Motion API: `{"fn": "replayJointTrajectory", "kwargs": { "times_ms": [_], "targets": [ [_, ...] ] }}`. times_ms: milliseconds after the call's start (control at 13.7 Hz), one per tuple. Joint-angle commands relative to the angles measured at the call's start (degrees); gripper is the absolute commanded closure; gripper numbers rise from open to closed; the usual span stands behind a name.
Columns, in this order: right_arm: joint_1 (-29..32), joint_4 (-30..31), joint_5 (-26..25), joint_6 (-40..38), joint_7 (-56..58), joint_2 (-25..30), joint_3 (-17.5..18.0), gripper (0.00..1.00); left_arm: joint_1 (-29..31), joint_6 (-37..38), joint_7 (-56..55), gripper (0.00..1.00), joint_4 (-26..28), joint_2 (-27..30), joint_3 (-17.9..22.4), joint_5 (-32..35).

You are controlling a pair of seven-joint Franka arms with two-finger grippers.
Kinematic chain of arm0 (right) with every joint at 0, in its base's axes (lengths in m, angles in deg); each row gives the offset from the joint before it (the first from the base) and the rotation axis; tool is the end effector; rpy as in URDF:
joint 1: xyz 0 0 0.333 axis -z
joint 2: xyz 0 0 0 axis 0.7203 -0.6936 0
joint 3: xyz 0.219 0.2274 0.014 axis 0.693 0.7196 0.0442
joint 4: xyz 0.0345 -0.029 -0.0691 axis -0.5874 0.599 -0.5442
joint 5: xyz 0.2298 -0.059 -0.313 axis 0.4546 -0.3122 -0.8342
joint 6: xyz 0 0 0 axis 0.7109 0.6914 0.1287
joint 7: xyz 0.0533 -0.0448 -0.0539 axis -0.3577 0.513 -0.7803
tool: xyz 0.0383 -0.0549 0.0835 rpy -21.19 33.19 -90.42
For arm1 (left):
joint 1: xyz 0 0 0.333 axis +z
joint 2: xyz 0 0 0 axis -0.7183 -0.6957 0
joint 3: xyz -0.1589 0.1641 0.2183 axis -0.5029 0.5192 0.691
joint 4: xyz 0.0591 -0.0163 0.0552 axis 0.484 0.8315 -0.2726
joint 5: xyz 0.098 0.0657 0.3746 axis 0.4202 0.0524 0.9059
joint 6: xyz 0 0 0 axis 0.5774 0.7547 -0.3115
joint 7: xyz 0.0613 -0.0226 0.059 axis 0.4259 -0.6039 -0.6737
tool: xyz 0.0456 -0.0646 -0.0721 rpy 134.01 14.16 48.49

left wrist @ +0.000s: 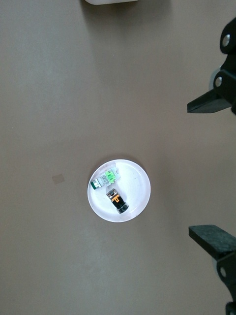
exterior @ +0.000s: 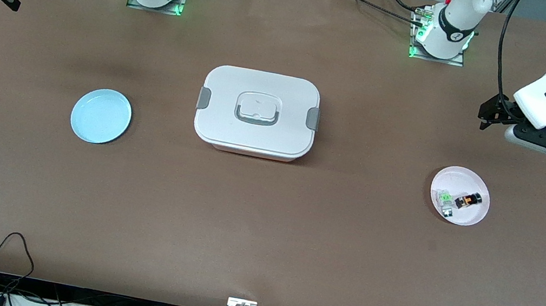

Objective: Transfer orange switch to right arm and place
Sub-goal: 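Move the left gripper down toward the pink dish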

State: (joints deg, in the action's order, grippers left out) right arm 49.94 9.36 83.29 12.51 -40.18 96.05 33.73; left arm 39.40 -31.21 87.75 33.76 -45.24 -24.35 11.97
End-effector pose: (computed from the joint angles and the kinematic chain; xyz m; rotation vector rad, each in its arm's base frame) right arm 0.4934 -0.0316 0.6423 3.0955 -0.0737 -0.1200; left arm 0.5450 -0.0754 0.5780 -3.0383 0.3320 0.0703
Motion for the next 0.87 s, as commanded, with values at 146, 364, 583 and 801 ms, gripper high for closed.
{"fn": "replayJointTrajectory", "kwargs": {
  "times_ms": [146,364,583,801],
  "targets": [
    [0.1,-0.8,0.7,-1.0,0.4,-0.1,-0.2,0.00,0.1,1.3,0.5,0.00,-1.7,-0.7,0.1,0.4],
    [0.1,-1.6,0.7,-0.6,0.4,-1.9,-0.2,0.00,0.2,1.2,0.6,0.00,-1.7,-0.8,0.5,0.4],
    [0.1,-2.4,0.7,-0.6,0.4,-3.5,-0.2,0.00,0.1,2.0,0.8,0.00,-1.7,-1.2,0.6,0.5],
    [0.0,-2.4,0.9,-0.3,0.4,-6.3,0.0,0.00,0.2,6.3,1.0,0.00,-1.7,-2.9,0.6,0.6]
  ]
}}
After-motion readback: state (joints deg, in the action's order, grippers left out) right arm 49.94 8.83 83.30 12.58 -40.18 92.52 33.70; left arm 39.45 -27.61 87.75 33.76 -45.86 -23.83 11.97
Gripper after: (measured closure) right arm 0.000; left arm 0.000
